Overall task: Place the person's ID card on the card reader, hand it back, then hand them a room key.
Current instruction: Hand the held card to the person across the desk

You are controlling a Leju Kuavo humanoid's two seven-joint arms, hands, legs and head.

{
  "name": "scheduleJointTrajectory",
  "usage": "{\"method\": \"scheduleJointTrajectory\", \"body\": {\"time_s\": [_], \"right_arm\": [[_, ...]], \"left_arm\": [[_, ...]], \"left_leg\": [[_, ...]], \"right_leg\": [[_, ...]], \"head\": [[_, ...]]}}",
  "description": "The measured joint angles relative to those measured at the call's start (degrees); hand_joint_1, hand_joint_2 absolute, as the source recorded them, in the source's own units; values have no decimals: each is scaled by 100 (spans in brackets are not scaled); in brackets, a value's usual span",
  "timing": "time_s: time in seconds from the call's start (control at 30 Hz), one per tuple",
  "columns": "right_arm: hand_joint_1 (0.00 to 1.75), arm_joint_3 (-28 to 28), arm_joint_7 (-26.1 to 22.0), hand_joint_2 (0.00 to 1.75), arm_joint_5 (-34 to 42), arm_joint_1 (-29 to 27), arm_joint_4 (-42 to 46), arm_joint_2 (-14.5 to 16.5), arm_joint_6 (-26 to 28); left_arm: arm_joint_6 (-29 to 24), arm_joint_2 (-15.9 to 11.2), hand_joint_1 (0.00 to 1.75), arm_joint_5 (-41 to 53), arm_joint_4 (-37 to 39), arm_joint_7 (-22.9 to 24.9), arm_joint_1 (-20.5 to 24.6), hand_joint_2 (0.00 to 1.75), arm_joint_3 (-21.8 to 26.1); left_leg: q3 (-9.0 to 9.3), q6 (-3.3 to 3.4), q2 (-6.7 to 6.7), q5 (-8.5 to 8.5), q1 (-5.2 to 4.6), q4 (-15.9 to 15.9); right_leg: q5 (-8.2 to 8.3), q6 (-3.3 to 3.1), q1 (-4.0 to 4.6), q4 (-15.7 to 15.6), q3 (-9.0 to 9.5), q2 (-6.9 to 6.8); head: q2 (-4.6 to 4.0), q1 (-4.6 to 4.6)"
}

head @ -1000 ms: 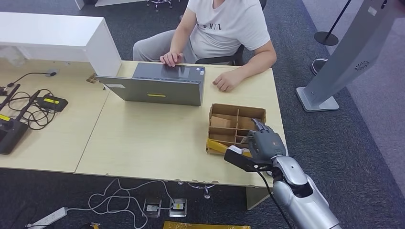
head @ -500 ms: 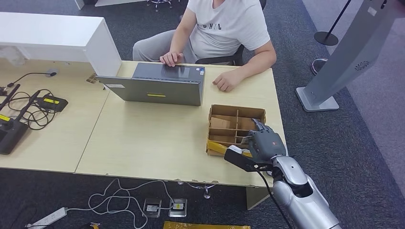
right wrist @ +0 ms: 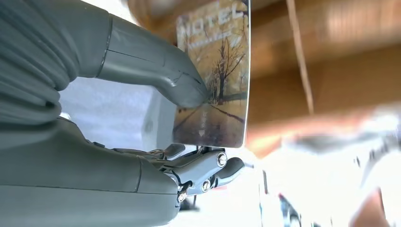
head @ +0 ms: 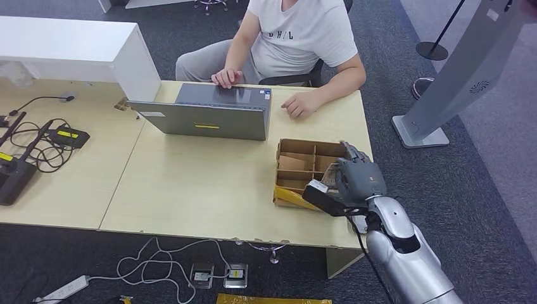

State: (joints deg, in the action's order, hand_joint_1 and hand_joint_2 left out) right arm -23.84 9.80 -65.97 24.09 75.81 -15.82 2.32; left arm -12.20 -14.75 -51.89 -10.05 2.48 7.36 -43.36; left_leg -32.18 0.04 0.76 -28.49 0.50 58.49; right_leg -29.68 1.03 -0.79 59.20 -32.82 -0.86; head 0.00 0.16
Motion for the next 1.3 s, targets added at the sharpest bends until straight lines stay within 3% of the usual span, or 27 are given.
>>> {"method": "scheduleJointTrajectory", "body": {"time_s": [0.47, 0.77, 0.97, 1.13, 1.3], "right_arm": [[175, 313, -578, 175, 164, 1960, -121, -101, 679], [175, 290, -675, 175, 198, 2421, -450, -54, 905], [175, 203, -824, 175, 34, 2711, -1069, 207, 1307], [175, 31, -949, 175, -132, 3131, -2185, 566, 1751], [175, -93, -932, 175, -155, 3366, -3090, 790, 1821]], "left_arm": [[-15, 0, 0, 4, 0, -53, 8, 0, -82], [-37, 0, 0, -22, 0, -53, 9, 0, -134], [-37, 0, 0, -11, 0, -53, 25, 0, -157], [-8, -2, 0, 21, 0, -110, 45, 0, -244], [43, -23, 0, 72, 0, -102, 46, 0, -296]], "left_leg": [[-1, -1, -3, 3, 0, 0], [-5, -1, -1, 3, 0, 0], [-6, -2, -1, 3, 1, 0], [-5, -3, 1, 4, 6, 0], [-6, -3, 6, 5, 6, 0]], "right_leg": [[2, 0, 1, 3, -3, 1], [2, 0, 0, 2, -2, 0], [2, 0, 1, 4, -2, -1], [2, 0, 6, 5, -2, -3], [2, -1, 6, 4, -1, -6]], "head": [[0, 0], [0, 0], [0, -1], [0, 1], [0, 0]]}}
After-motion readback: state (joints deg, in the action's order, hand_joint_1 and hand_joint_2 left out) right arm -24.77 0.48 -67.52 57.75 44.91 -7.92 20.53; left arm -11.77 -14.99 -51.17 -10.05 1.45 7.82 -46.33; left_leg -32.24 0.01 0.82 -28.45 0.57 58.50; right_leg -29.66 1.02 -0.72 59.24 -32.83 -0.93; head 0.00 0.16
